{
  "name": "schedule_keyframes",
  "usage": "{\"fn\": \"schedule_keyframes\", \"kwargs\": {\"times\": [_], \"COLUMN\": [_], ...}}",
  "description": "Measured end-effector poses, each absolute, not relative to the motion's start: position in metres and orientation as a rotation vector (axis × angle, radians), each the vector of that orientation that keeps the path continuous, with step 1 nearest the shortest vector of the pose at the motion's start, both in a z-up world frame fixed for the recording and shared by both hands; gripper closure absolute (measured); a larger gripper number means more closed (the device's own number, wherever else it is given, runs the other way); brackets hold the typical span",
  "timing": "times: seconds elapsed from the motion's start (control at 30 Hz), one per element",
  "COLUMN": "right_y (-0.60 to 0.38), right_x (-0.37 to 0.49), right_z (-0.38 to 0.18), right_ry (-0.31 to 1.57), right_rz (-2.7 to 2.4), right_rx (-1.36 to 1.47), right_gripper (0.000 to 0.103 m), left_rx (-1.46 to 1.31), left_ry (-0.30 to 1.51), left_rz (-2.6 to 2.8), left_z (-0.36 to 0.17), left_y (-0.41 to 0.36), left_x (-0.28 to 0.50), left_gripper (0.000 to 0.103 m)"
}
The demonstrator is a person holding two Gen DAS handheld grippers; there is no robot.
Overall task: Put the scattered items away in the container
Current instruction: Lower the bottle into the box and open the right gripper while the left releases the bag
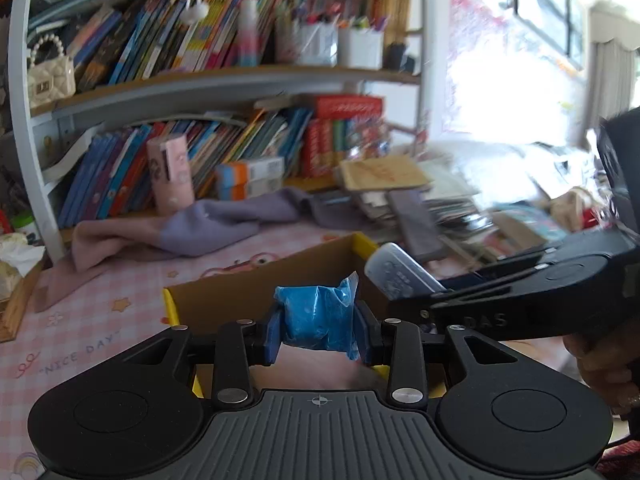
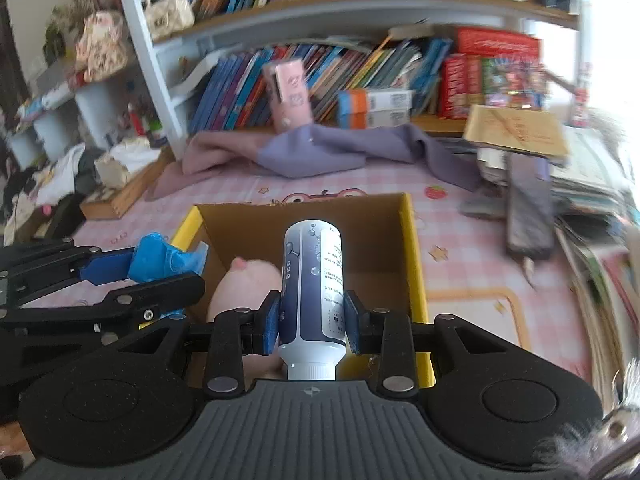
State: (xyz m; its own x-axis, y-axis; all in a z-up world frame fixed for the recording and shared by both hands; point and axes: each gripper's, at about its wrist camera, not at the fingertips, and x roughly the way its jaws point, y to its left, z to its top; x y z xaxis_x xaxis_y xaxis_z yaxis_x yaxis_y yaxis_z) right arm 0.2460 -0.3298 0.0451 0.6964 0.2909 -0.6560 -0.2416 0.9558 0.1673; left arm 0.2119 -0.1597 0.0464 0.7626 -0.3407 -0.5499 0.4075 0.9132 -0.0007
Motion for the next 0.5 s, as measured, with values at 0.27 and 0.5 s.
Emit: {"fn": "schedule_keyframes", "kwargs": {"times": [0.27, 0.5], "right_y": [-0.323, -0.324], "right_x": [0.343, 0.364], "right_z": [0.009, -0.002], "right_ry": [0.880, 0.899], "right_rz": [0.362, 0.382], "right_rx": [0.012, -0.028], "right_gripper": [0.072, 0.071], "left_rx": [0.109, 0.109], "left_ry": [0.779, 0.851], "left_rz": [-0.352, -0.300], "left_z": [0.020, -0.001], "left_y": [-0.164, -0.167], "left_x": [0.303, 0.329], "left_gripper": [0.068, 0.066]}}
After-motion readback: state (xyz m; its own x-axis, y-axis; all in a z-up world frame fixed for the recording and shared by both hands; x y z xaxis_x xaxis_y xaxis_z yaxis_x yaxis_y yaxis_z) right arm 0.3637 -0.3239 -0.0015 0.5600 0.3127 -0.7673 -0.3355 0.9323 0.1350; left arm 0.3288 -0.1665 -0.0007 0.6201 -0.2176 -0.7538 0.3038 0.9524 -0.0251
